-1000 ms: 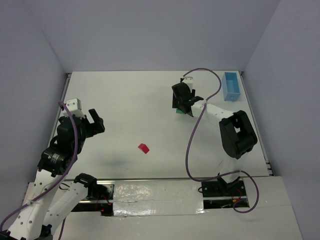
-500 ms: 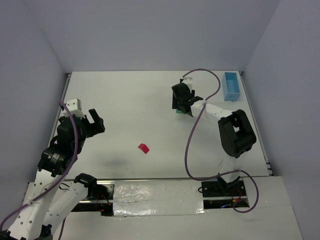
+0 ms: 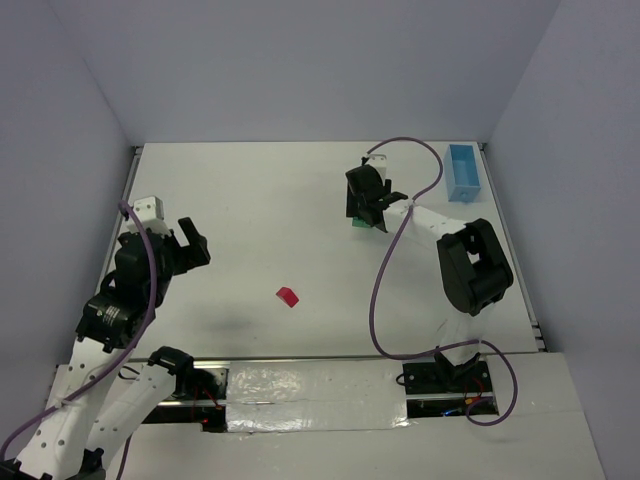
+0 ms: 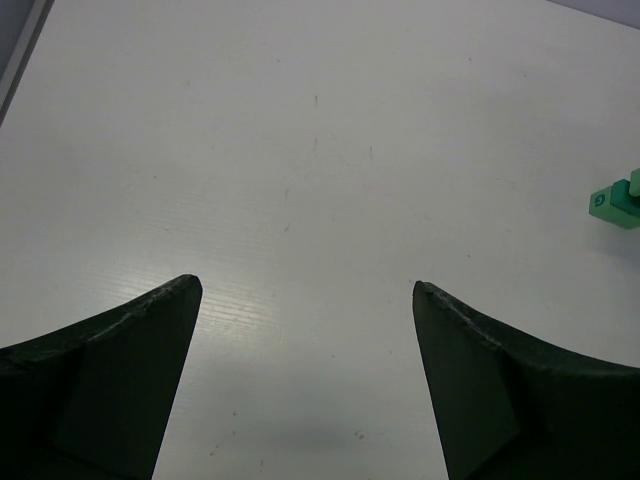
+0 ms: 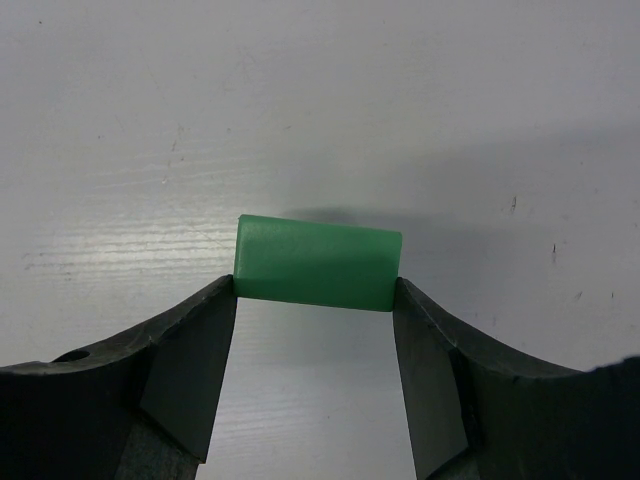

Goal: Build the wood block tower

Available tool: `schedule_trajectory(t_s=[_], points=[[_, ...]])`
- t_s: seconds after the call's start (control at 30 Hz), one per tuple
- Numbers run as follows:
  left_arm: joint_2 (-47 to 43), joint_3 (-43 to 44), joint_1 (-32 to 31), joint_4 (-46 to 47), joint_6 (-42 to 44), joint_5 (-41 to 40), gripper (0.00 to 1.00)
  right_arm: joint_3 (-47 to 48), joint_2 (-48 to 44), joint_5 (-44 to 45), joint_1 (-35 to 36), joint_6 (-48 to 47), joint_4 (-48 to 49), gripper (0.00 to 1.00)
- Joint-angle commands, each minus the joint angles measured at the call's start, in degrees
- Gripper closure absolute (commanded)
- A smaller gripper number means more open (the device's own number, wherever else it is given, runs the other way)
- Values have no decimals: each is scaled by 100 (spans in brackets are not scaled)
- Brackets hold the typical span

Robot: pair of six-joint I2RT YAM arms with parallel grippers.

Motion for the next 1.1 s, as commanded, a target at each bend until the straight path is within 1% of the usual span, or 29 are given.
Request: schedule_trajectory(t_s=[0.0,0.77,0.9,1.07], points=[[20,-5,5,213,127,13,0,47,-61,-53,-54,-37,78,61],[37,-5,5,222,145,66,0,12,-104,17,-37,-54,-9,56],[46,-5,5,213,145,57,1,-14,-131,35,-46,-45,-10,50],[46,-5,5,204,145,57,0,-14,-122,26,-46,-46,-27,47]])
